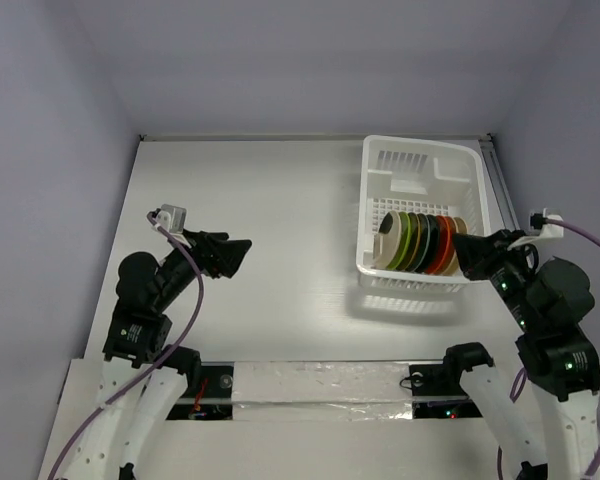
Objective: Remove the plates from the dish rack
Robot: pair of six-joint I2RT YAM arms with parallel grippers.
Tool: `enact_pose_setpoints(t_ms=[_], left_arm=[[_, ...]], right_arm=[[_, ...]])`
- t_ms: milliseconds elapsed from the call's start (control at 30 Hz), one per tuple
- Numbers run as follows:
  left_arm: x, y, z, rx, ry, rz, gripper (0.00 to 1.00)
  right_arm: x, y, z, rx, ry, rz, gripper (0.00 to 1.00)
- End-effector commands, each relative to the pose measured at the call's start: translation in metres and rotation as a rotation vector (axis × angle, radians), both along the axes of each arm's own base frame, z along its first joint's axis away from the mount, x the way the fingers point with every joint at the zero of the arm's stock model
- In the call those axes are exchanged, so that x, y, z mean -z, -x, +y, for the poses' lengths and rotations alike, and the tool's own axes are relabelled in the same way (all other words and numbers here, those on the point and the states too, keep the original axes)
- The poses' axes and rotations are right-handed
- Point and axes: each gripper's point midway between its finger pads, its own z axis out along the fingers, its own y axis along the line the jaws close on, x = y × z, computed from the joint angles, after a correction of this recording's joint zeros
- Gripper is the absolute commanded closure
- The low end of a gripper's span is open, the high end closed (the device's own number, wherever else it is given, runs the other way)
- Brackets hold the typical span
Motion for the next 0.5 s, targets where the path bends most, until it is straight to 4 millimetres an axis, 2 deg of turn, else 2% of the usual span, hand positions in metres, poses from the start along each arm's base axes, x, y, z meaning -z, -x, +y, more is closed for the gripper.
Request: enact_pose_setpoints(t_ms=[0, 67, 133, 167, 200, 300, 433, 467], left_arm=[[-0.015, 0.006, -0.003, 0.025, 0.014, -0.065, 0.38], [-0.015, 0.008, -0.005, 0.042, 0.021, -0.073, 0.41], [-0.015, 0.009, -0.006, 0.048, 0.031, -0.072, 0.54], [-0.014, 0.009, -0.006, 0.048, 0.032, -0.070, 0.61], [-0.013, 0.008, -0.006, 0.045, 0.032, -0.067, 0.77], [-0.009, 0.003, -0.004, 0.022, 0.032, -0.046, 1.00], [-0.004, -0.002, 0.004, -0.034, 0.024, -0.024, 1.00], [-0.004, -0.002, 0.005, -0.042, 0.025, -0.021, 1.00]], right_arm=[[0.002, -0.006, 0.007, -0.039, 0.025, 0.027, 0.92], [0.003, -0.009, 0.009, -0.049, 0.024, 0.039, 1.00], [0.006, -0.016, 0.011, -0.057, 0.025, 0.062, 1.00], [0.005, -0.018, 0.012, -0.058, 0.024, 0.064, 1.00], [0.006, -0.021, 0.013, -0.060, 0.021, 0.071, 1.00], [0.006, -0.032, 0.017, -0.067, 0.005, 0.092, 1.00], [0.013, -0.052, 0.017, -0.025, 0.007, 0.139, 1.00], [0.022, -0.063, 0.015, 0.009, 0.022, 0.176, 1.00]])
